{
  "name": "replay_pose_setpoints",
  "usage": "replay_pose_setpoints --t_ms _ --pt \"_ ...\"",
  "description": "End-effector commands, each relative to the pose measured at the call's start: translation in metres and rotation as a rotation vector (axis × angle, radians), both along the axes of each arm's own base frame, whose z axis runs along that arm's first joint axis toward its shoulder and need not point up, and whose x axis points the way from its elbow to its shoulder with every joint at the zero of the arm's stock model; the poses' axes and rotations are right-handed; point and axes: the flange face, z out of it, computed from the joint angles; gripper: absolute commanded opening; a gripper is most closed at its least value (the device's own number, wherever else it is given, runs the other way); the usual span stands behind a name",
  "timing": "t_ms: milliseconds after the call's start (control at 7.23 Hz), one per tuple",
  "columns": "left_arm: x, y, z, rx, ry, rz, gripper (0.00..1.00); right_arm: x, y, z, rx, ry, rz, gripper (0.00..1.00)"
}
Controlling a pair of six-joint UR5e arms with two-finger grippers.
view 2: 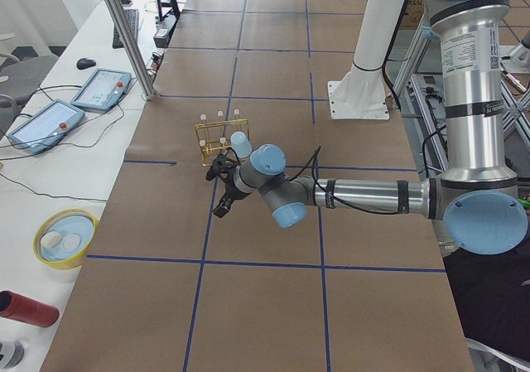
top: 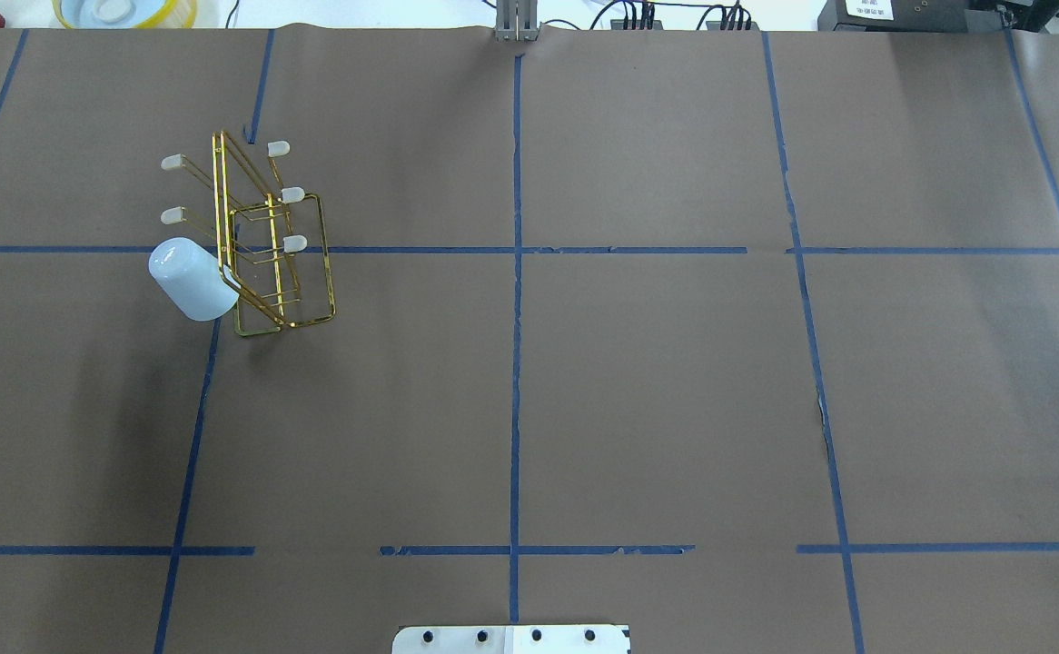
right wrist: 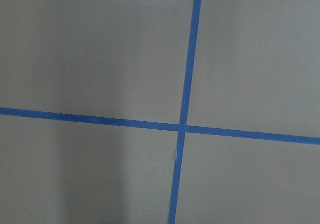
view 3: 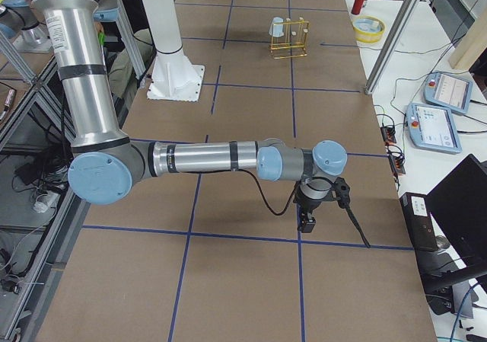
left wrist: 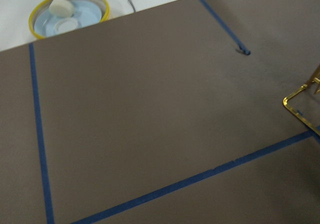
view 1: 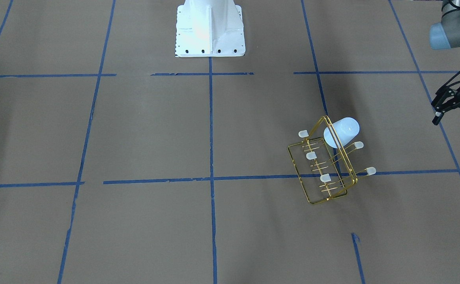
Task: Hang cup on cup holder
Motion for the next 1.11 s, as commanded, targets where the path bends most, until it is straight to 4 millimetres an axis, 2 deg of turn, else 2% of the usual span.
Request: replay_pose_setpoints --t_ms 0,138,277,415,553,691,968 --pt "-0.034 0.000 0.017 -0.174 0.044 0.077 1.00 0.000 0.000 0.000 0.000 0.000 0.001 1.00" --pt "-0.061 0.001 0.028 -0.198 0.017 0.127 1.00 0.000 0.000 0.000 0.000 0.000 0.001 1.00" --pt "-0.079 -0.006 0.032 -0.213 -0.007 0.169 1.00 0.000 -0.001 -0.001 0.002 0.000 0.001 1.00" --pt "-0.103 -0.017 0.030 -0.236 -0.035 0.173 1.00 -0.001 0.000 0.000 0.000 0.000 -0.001 1.00" --pt "-0.138 -0.030 0.023 -0.233 -0.069 0.173 1.00 0.000 -0.001 -0.001 0.002 0.000 0.001 1.00" --pt "-0.156 -0.040 0.017 -0.224 -0.097 0.211 1.00 0.000 0.000 0.000 0.000 0.000 0.001 1.00" --pt "-0.162 -0.053 0.010 -0.240 -0.121 0.225 1.00 0.000 0.000 0.000 0.000 0.000 0.001 1.00"
